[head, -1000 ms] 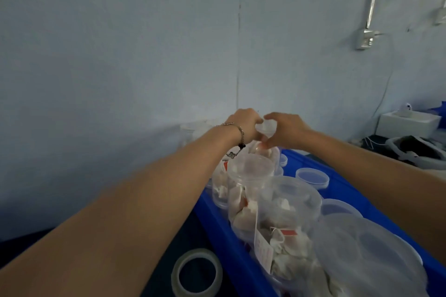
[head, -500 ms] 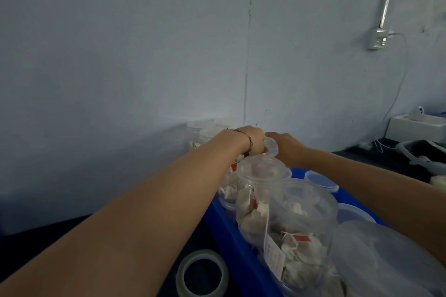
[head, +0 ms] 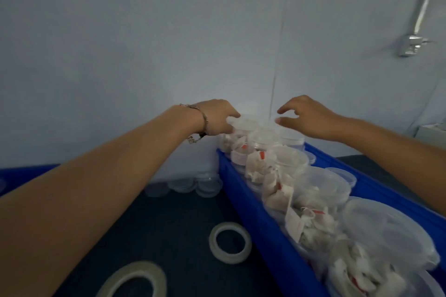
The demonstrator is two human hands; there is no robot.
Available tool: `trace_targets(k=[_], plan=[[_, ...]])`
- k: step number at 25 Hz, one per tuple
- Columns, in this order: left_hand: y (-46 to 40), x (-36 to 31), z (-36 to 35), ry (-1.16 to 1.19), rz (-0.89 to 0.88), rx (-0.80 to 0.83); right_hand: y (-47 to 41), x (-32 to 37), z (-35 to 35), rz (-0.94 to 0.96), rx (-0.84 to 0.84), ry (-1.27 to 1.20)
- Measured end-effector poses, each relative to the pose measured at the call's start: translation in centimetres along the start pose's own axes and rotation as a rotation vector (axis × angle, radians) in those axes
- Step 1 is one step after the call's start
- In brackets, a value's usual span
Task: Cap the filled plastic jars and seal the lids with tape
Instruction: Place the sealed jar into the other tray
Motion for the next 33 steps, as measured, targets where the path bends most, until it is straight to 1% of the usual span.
trace_targets(k=[2, 4, 9, 12, 15, 17, 18, 20, 21, 22, 23, 25, 28, 31, 33], plan=[[5.4, 3.0, 0.7, 0.033, 0.049, -0.047, 0.8, 4.0, 1.6, 0.076, -0.06, -0.035], [12.1, 6.5, 0.1, 0.07, 0.133, -0.052, 1.3, 8.8, 2.0, 0.147, -0.068, -0.093], [28.6, 15.6, -1.2, 0.151, 0.421, -0.065, 1.4, 23.3, -1.3, 0.324, 0.021, -0.22], [37.6, 20.3, -0.6, 0.118, 0.592, -0.044, 2.1, 33.0, -4.6, 0.446, 0.124, -0.276], [46.6, 23.9, 0.2, 0.103, 0.717, 0.06, 4.2, 42.4, -7.5, 0.563, 0.228, -0.316], [52.8, 26.7, 0.3, 0.097, 0.885, 0.147, 6.5, 47.8, -9.0, 0.643, 0.291, -0.371], [56.1, 28.0, 0.2, 0.068, 0.998, 0.202, 7.8, 50.4, -9.8, 0.687, 0.327, -0.399], [62.2, 29.8, -0.6, -0.022, 1.211, 0.349, 10.4, 54.9, -11.4, 0.767, 0.411, -0.444], [64.8, 30.2, -1.3, -0.067, 1.284, 0.42, 11.6, 57.1, -12.0, 0.802, 0.453, -0.472], [66.9, 30.4, -2.1, -0.102, 1.34, 0.459, 12.9, 59.2, -12.7, 0.837, 0.489, -0.497], [68.9, 30.6, -2.7, -0.12, 1.385, 0.461, 14.1, 61.6, -13.1, 0.872, 0.513, -0.521], [71.4, 30.7, -4.0, -0.11, 1.428, 0.42, 16.3, 65.9, -13.8, 0.906, 0.55, -0.583], [73.1, 30.3, -5.2, -0.124, 1.435, 0.358, 20.1, 71.5, -15.7, 0.955, 0.626, -0.622], [72.7, 29.9, -3.9, -0.224, 1.339, 0.278, 23.2, 74.4, -17.1, 1.0, 0.699, -0.634], [71.4, 29.1, -2.9, -0.177, 1.272, 0.155, 23.7, 74.2, -16.5, 0.985, 0.696, -0.687]])
Point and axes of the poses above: each hand's wrist, its own y-axis away from the middle knuckle, its own z-axis out of the back of the hand, x = y × z, the point moved 9 cm from there along -y, towards the middle knuckle, and after that the axes turned 7 degrees about y, right-handed, at the moved point
